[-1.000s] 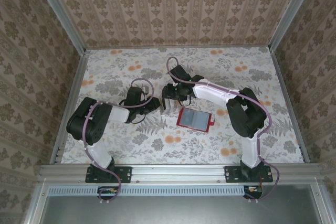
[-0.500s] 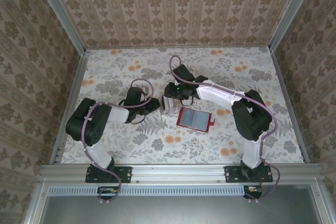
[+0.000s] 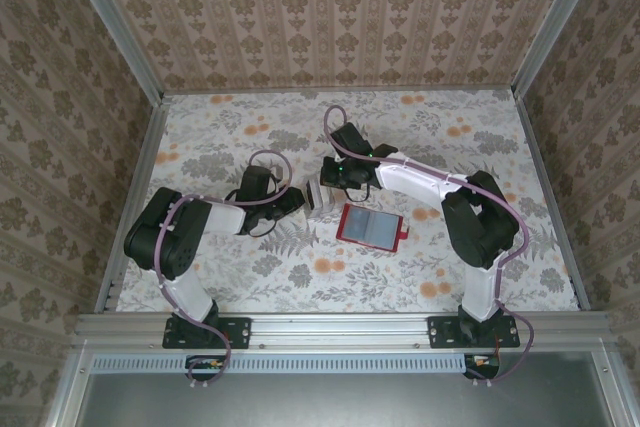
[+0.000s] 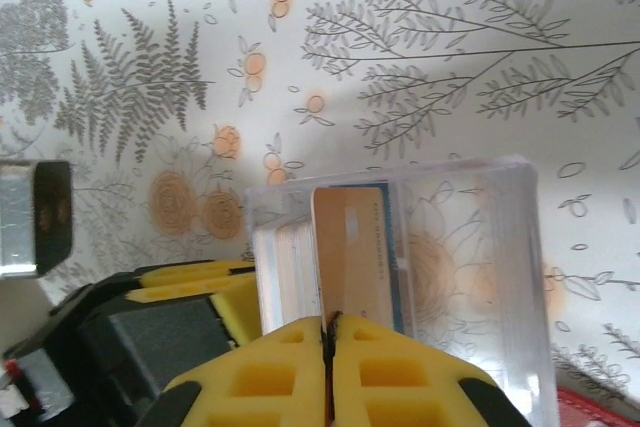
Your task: Put the credit cards into the card holder
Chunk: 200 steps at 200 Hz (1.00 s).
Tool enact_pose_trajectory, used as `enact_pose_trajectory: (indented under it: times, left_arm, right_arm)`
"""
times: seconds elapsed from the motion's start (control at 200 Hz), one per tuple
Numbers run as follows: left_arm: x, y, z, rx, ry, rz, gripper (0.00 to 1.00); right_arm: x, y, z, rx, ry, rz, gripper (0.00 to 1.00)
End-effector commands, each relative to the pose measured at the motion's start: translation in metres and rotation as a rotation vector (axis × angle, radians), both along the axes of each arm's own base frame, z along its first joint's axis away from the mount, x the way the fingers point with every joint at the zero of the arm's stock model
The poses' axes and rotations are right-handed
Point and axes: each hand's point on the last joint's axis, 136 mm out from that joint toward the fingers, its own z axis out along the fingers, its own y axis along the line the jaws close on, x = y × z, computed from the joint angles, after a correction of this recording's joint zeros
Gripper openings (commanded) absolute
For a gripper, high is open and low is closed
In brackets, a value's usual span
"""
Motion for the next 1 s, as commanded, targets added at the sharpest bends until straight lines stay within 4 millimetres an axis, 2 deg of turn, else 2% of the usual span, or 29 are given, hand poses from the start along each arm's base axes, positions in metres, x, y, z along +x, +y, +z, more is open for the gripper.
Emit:
enact_pose_trajectory:
  times: [0.0, 0.285, 0.455, 0.595, 0.755, 0.815, 0.835, 0.85, 0.995]
  left_arm:
    - [-0.031, 0.007, -0.029, 0.061, 0.138, -0.026, 0.21]
    - [-0.031, 0.011, -0.021, 0.077, 0.120, -0.033, 0.20]
    - [-0.031, 0.016, -0.005, 0.104, 0.072, -0.037, 0.24]
    - [-0.033, 0.019, 0.016, 0.119, 0.014, -0.048, 0.25]
    - [-0.052, 0.015, 0.043, 0.195, -0.085, -0.130, 0.29]
    - [-0.065, 0.008, 0.057, 0.248, -0.131, -0.219, 0.33]
    - [-0.067, 0.006, 0.063, 0.262, -0.145, -0.238, 0.33]
    - [-0.070, 0.005, 0.065, 0.275, -0.147, -0.251, 0.34]
    - [-0.093, -0.012, 0.087, 0.240, -0.208, -0.355, 0.38]
  right_arm:
    - [-0.010, 0.008, 0.003, 0.016, 0.000, 0.045, 0.06]
    - [-0.009, -0.015, 0.020, -0.075, -0.082, 0.059, 0.01]
    - [-0.016, -0.030, 0.029, -0.038, -0.095, 0.057, 0.00]
    - [-0.024, -0.045, 0.041, 0.015, -0.112, 0.021, 0.00]
    - [-0.044, -0.075, 0.051, 0.060, -0.135, -0.038, 0.00]
    - [-0.055, -0.089, 0.052, 0.070, -0.143, -0.039, 0.00]
    - [-0.059, -0.094, 0.047, 0.059, -0.136, -0.028, 0.00]
    - [-0.063, -0.097, 0.054, 0.065, -0.157, -0.022, 0.00]
    - [-0.086, -0.120, 0.046, 0.086, -0.155, -0.014, 0.00]
